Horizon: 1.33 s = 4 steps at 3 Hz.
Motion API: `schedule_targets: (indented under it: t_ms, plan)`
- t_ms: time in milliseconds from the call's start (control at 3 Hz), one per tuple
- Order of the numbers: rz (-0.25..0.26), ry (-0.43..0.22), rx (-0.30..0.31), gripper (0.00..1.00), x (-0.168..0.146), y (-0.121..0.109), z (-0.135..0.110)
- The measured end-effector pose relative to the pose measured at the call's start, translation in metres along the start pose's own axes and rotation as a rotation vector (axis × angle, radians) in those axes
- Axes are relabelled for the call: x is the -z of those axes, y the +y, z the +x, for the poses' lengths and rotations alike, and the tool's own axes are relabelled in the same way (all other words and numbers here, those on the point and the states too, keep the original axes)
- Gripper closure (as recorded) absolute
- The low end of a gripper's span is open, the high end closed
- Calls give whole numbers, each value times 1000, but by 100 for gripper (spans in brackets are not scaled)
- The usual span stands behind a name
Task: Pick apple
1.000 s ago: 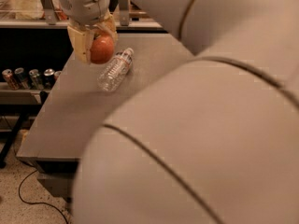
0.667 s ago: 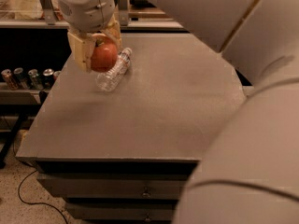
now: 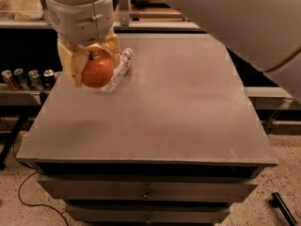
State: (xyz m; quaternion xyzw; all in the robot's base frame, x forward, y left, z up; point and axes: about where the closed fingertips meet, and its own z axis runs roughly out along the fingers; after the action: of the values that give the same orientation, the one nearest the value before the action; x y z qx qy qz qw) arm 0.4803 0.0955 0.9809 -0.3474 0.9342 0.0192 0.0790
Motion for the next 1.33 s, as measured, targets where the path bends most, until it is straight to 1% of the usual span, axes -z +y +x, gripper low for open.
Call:
schedule_targets:
  t_ms: [333,667,1000,1333]
  plan:
    - [-21,7,-28,100,0,10,7]
    - [-44,18,-52,100,0,15,10]
    - [-64,18,-106,100,4,6,11]
    - [-57,3,-196,100,11,-7,27]
